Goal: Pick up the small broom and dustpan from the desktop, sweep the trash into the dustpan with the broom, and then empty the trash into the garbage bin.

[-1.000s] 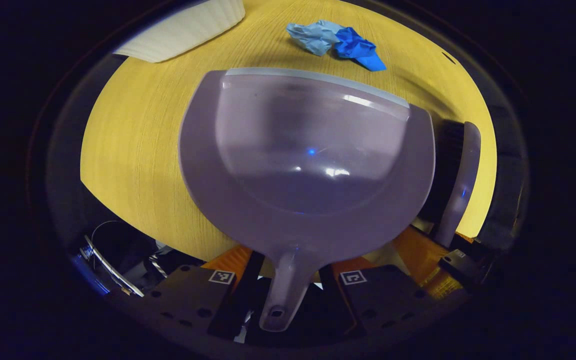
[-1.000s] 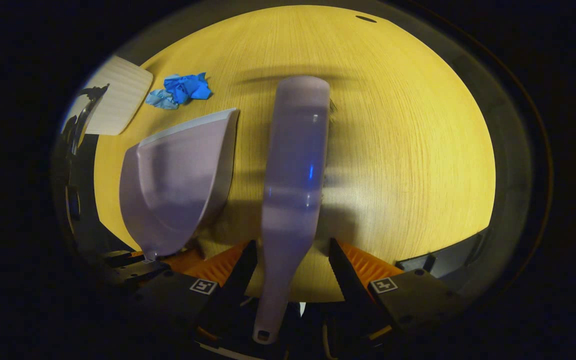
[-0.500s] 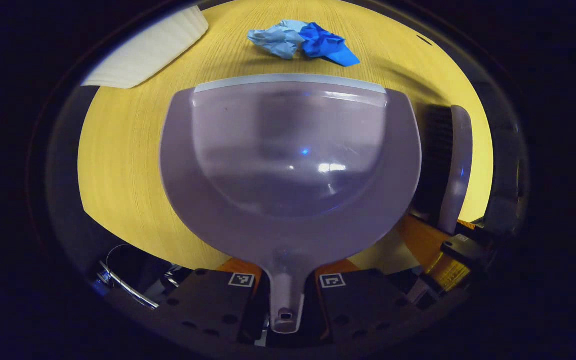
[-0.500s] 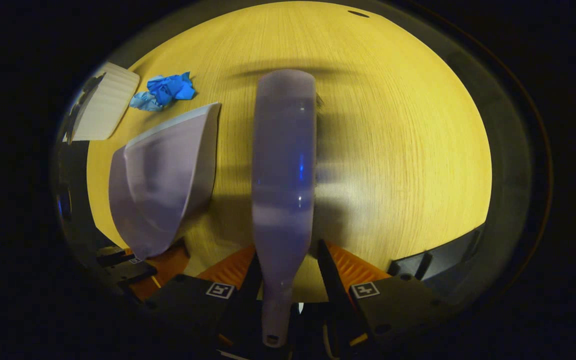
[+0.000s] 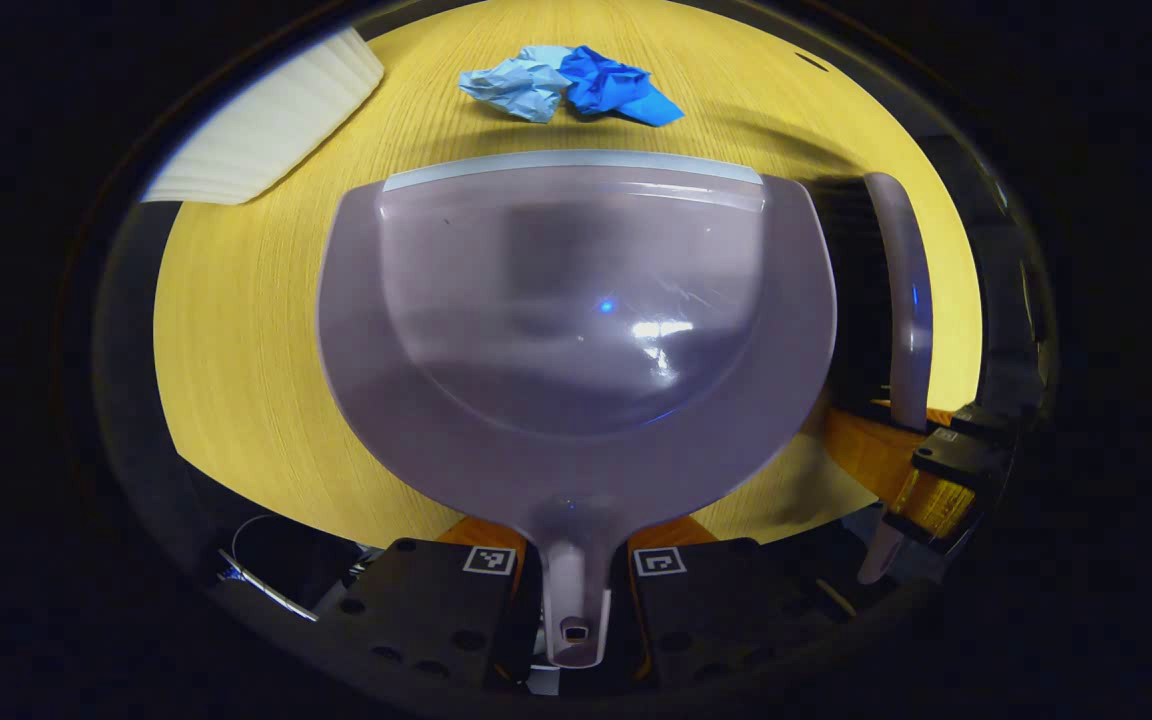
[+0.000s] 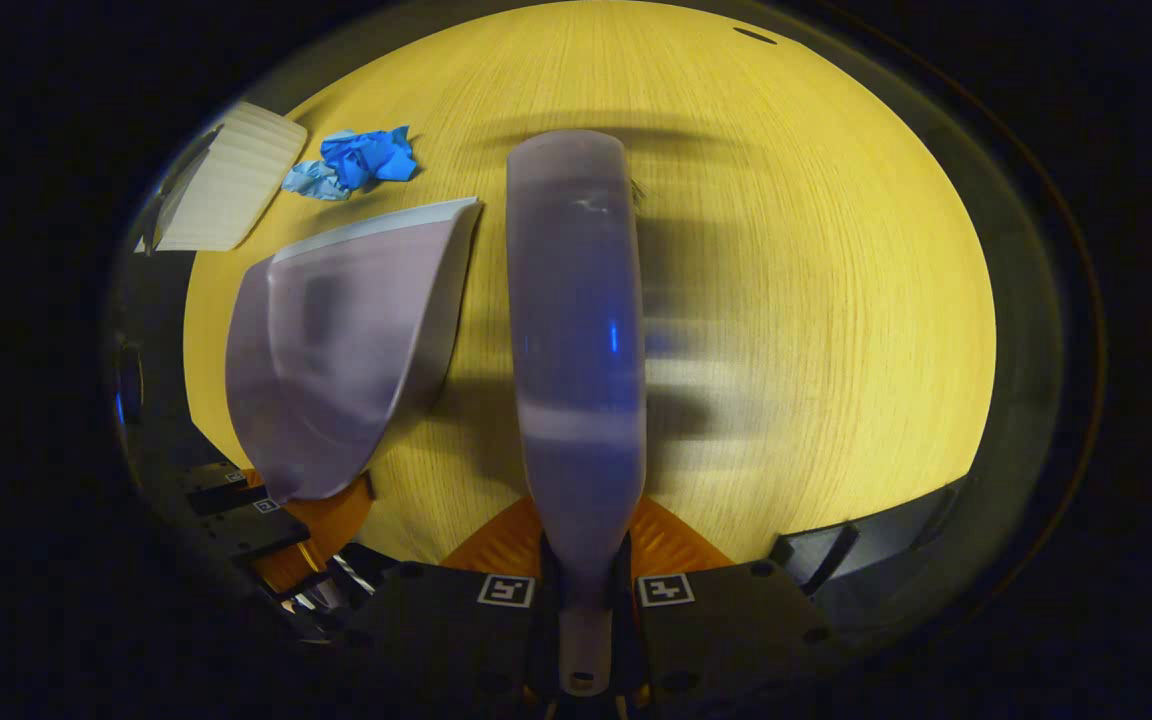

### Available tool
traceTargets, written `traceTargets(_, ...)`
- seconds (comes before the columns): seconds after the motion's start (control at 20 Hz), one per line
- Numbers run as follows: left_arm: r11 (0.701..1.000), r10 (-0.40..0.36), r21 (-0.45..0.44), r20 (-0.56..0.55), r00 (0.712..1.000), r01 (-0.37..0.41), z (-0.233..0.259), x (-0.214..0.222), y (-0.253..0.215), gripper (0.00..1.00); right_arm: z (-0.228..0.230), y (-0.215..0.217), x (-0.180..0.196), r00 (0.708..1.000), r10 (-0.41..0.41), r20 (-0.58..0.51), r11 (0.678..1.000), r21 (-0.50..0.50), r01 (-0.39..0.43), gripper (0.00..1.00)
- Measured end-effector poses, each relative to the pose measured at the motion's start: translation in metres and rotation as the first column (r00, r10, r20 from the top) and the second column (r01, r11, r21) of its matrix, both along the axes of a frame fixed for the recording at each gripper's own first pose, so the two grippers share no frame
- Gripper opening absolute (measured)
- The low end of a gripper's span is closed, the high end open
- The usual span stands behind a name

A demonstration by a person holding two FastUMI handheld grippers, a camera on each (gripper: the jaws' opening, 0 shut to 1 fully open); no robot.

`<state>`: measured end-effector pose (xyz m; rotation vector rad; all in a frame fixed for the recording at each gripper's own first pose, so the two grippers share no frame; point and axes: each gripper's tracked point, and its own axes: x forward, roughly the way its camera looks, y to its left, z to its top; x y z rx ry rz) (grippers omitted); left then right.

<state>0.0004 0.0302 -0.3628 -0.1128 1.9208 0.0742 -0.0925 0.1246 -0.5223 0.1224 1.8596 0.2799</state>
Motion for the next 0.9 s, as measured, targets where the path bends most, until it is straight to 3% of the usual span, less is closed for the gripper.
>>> traceTargets(0.1,1.000,-0.015,-0.018,0.002,1.000,0.015,0.003,-0.002,0.004,0.26,0.003,-0.002,-0.002,0.999,0.038,0.036,0.999,0.014,-0.039,0.20)
traceTargets(0.3,1.000,-0.015,-0.009,0.013,1.000,0.015,0.008,-0.002,0.025,0.27,0.019,-0.001,0.007,0.998,0.016,0.060,0.998,0.061,-0.020,0.20)
traceTargets(0.55,0.992,-0.129,0.003,0.022,0.991,0.129,0.010,-0.006,0.053,0.26,0.028,-0.019,0.068,0.987,0.057,0.151,0.998,0.033,-0.062,0.20)
traceTargets(0.75,0.983,-0.184,-0.003,0.015,0.983,0.184,0.011,-0.009,0.066,0.26,0.022,-0.032,0.147,0.954,0.183,0.239,0.983,-0.044,-0.178,0.20)
traceTargets(0.9,0.975,-0.220,0.002,0.020,0.975,0.220,0.007,-0.008,0.076,0.27,0.003,-0.016,0.196,0.891,0.350,0.290,0.937,-0.102,-0.335,0.20)
